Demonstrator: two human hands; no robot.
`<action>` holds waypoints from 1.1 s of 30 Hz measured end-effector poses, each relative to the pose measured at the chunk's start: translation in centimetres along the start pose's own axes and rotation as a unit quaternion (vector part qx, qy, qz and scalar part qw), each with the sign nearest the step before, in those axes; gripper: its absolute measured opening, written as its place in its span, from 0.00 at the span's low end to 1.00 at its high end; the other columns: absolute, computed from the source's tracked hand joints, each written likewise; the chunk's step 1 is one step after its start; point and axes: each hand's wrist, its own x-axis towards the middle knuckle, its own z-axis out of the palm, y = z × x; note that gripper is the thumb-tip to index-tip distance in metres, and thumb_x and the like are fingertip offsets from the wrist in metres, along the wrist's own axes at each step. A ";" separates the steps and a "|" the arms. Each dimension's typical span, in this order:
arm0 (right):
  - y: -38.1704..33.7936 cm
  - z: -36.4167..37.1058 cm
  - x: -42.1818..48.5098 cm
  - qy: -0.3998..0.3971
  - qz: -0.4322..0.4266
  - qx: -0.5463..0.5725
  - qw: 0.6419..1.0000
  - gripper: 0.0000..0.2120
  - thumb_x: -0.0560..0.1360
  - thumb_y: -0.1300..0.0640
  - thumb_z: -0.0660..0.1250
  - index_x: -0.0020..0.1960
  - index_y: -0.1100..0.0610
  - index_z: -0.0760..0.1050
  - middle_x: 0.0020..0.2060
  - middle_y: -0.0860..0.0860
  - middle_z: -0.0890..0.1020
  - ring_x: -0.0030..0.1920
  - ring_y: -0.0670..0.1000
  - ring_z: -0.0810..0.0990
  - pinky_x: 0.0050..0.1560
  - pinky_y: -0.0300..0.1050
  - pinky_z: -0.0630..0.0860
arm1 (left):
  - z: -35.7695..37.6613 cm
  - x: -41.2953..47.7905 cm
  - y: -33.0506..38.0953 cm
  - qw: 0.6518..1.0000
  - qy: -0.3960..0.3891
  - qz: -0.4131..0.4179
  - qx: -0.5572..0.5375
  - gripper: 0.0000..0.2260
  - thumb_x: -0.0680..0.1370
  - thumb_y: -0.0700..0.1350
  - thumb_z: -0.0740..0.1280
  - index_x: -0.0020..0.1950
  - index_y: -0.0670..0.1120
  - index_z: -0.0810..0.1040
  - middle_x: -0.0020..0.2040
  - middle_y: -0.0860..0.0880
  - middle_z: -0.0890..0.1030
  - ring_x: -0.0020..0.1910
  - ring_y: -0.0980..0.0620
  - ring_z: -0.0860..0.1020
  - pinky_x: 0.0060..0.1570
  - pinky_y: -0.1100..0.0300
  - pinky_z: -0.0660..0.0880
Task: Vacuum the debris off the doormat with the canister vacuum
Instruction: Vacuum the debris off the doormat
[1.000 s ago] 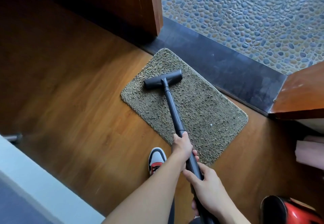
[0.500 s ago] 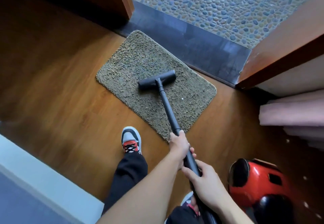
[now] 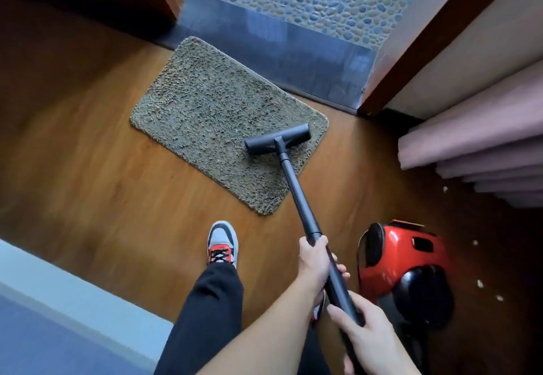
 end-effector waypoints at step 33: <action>-0.1 3.4 5.4 -0.038 -0.011 0.081 0.996 0.05 0.81 0.52 0.67 0.56 0.52 0.73 0.23 0.52 0.78 0.23 0.54 0.78 0.24 0.43 0.76 | -1.1 5.9 2.4 0.994 0.046 0.082 0.060 0.08 0.84 0.49 0.56 0.52 0.44 0.65 0.37 0.46 0.70 0.23 0.53 0.70 0.23 0.63 0.71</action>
